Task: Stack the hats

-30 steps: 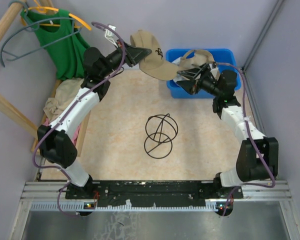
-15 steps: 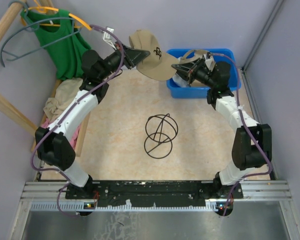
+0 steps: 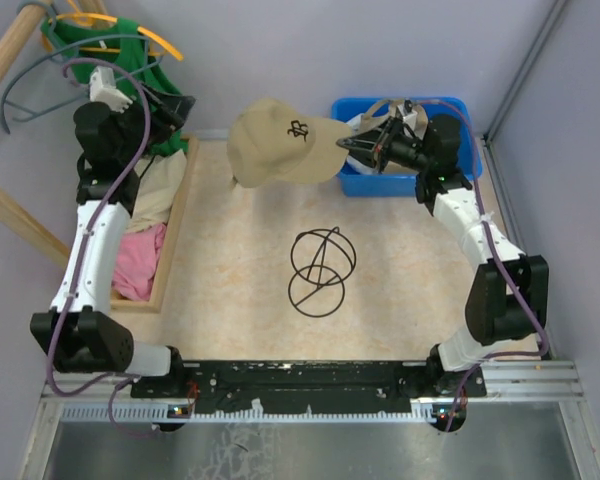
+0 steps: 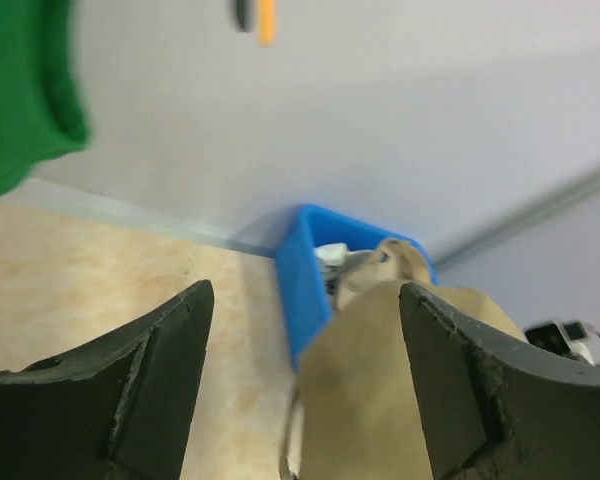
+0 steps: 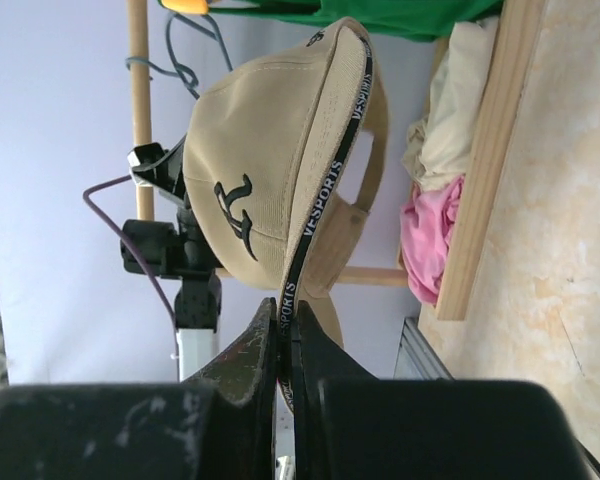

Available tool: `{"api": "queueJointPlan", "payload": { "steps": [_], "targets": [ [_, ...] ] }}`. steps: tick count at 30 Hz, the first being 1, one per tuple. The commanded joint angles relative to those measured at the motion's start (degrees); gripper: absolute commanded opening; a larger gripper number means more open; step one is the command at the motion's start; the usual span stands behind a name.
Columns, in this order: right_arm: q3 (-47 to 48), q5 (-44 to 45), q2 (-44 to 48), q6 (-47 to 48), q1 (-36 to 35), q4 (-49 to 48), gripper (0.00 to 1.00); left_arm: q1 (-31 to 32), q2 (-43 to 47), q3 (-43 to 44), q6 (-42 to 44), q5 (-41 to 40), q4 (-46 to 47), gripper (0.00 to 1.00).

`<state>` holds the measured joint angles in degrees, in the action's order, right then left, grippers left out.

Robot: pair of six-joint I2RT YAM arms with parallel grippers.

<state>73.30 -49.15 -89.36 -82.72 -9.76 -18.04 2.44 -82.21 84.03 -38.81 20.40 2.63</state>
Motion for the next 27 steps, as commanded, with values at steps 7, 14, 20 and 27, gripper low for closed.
{"api": "queueJointPlan", "payload": {
  "steps": [7,14,20,27],
  "targets": [
    [1.85,-5.81,8.29,7.72,-1.65,12.67,0.00,-2.00,4.86,-9.58,2.26,-5.02,-12.18,0.84],
    [-5.25,-7.13,18.29,12.98,-1.74,26.13,0.00,-2.06,4.41,-14.56,1.72,0.79,-10.78,0.84],
    [-11.87,-7.32,27.70,15.33,-1.67,34.81,0.00,-1.90,4.79,-18.69,1.87,9.06,-10.94,0.84],
    [-18.28,-5.56,34.75,21.44,1.13,45.68,0.00,-1.19,8.28,-23.94,3.83,13.71,-13.57,0.84]
  ]
}}
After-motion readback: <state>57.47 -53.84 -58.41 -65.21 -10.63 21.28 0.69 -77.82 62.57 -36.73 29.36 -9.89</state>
